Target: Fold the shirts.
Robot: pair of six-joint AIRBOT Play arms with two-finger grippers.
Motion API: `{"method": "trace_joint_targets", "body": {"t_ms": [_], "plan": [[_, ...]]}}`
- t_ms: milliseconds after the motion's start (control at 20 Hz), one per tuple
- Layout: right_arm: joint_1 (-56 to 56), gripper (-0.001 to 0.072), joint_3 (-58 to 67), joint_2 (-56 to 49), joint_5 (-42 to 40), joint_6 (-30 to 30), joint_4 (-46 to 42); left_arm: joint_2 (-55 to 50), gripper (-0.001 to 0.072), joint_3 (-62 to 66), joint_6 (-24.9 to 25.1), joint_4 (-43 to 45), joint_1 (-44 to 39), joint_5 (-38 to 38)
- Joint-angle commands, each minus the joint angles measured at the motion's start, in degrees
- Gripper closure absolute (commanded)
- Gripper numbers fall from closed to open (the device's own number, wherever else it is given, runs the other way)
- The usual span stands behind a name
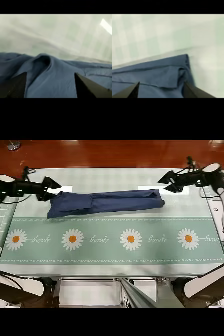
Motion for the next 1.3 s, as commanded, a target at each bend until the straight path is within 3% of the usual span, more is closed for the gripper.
{"method": "trace_joint_targets", "body": {"t_ms": [0,250,450,850,900,950,1000,1050,1100,1150,1200,1250], "plan": [[-7.02,0.0075,2.45,-0.61,5.14,2.32,-2.95,5.66,0.0006,-0.02,-3.50,11.39,5.99,-7.26],[-7.93,0.0075,2.47,-5.88,10.88,2.05,-2.62,25.29,0.0006,-20.04,-3.41,13.62,4.04,7.67],[-4.68,0.0076,2.45,-8.57,15.76,0.66,-1.53,37.42,0.0006,-31.39,-3.58,13.62,-2.27,10.64],[4.13,0.0080,2.47,-8.92,17.00,1.31,-2.01,38.14,0.0007,-32.37,-3.61,6.51,-11.80,13.68],[4.72,0.0120,2.51,-8.92,16.20,1.60,-1.90,37.57,0.0008,-32.37,-3.61,6.51,-12.79,13.88],[5.11,0.0267,2.54,-8.92,15.74,2.10,-1.60,37.00,0.0008,-32.37,-3.58,6.51,-13.77,13.92],[5.31,0.0511,2.54,-8.90,15.72,1.92,-0.83,36.57,0.0009,-32.37,-3.61,6.49,-14.56,13.97],[5.29,0.0685,2.75,-8.83,16.44,0.76,0.04,36.28,0.0010,-32.37,-3.58,6.49,-15.26,13.97],[5.29,0.0686,3.39,-8.52,17.55,0.50,0.00,36.11,0.0020,-32.37,-3.56,6.49,-15.72,13.97],[5.11,0.0686,3.80,-7.34,17.73,0.09,-0.81,36.11,0.0199,-32.37,-3.37,6.47,-16.04,13.94],[4.85,0.0686,3.80,-5.49,17.20,0.13,-2.97,36.13,0.0563,-32.35,-3.37,6.45,-16.35,13.92],[4.66,0.0686,3.80,-2.97,17.03,0.17,-6.36,36.13,0.0676,-32.35,-2.40,6.10,-16.85,13.92]]}}
